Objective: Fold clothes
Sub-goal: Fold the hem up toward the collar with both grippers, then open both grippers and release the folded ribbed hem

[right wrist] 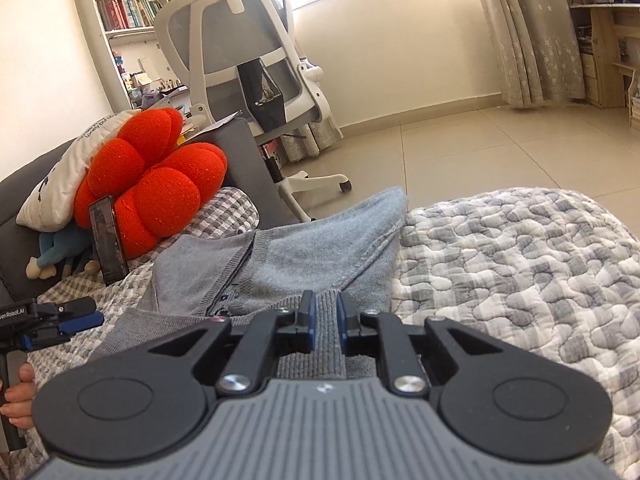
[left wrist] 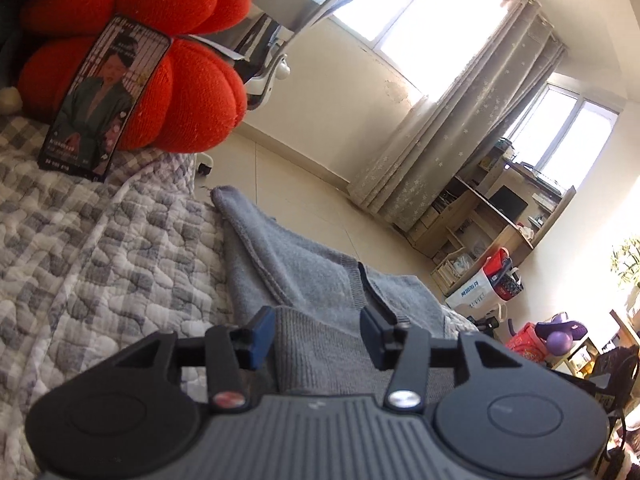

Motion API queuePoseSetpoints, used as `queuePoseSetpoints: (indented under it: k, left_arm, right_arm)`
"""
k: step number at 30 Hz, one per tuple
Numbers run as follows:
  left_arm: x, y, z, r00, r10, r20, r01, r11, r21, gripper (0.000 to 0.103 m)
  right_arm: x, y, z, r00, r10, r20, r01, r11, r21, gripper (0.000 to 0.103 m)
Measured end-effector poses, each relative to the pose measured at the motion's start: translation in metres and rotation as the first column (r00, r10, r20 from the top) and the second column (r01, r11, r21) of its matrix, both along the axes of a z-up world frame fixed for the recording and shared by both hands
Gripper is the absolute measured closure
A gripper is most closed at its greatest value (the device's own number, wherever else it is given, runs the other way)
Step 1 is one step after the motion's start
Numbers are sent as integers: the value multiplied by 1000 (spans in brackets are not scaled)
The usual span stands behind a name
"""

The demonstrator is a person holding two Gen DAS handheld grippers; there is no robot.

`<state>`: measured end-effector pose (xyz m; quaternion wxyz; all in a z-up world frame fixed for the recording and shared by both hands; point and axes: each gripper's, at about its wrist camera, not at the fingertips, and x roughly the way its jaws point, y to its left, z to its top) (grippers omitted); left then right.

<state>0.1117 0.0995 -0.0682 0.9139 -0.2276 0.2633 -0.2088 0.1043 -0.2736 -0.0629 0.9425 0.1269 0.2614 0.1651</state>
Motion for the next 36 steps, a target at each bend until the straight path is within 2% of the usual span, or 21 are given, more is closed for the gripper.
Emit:
queuePoseSetpoints:
  k: [3, 9, 13, 16, 19, 22, 27, 29, 32, 36]
  left_arm:
    - [0, -20, 3, 998, -49, 28, 48, 997, 57, 53]
    - [11, -34, -13, 997, -76, 11, 73, 989, 129, 53]
    - [13, -25, -26, 997, -72, 2, 70, 982, 174, 54]
    - [10, -16, -24, 998, -69, -3, 69, 982, 179, 55]
    - [6, -7, -18, 998, -40, -42, 47, 981, 187, 48]
    - [3, 6, -13, 991, -49, -123, 67, 988, 140, 47]
    - [-10, 29, -9, 965, -77, -252, 94, 994, 56, 40]
    - [-14, 36, -11, 947, -107, -302, 116, 993, 11, 35]
    - [-19, 42, -19, 908, -182, -376, 164, 983, -80, 34]
    - [-24, 51, -27, 869, -248, -428, 182, 965, -191, 33]
  right_arm:
    - [-1, 17, 0, 999, 21, 26, -20, 999, -46, 74]
    - [8, 36, -12, 998, 54, 18, -51, 993, -108, 74]
    - [14, 29, -21, 999, 38, 1, -38, 994, -102, 74]
    - [14, 21, -20, 1000, 25, -5, -26, 996, -81, 74]
    - [11, 13, -17, 1000, 15, -18, -16, 998, -63, 70]
    - [4, 2, -12, 998, 28, -55, -29, 999, -25, 69]
    - [-11, -21, -9, 989, 49, -140, -46, 999, 26, 65]
    - [-18, -32, -9, 982, 53, -181, -43, 997, 60, 62]
    - [-26, -49, -13, 962, 74, -262, -33, 987, 160, 62]
    - [-37, -72, -17, 923, 118, -366, -4, 955, 297, 62]
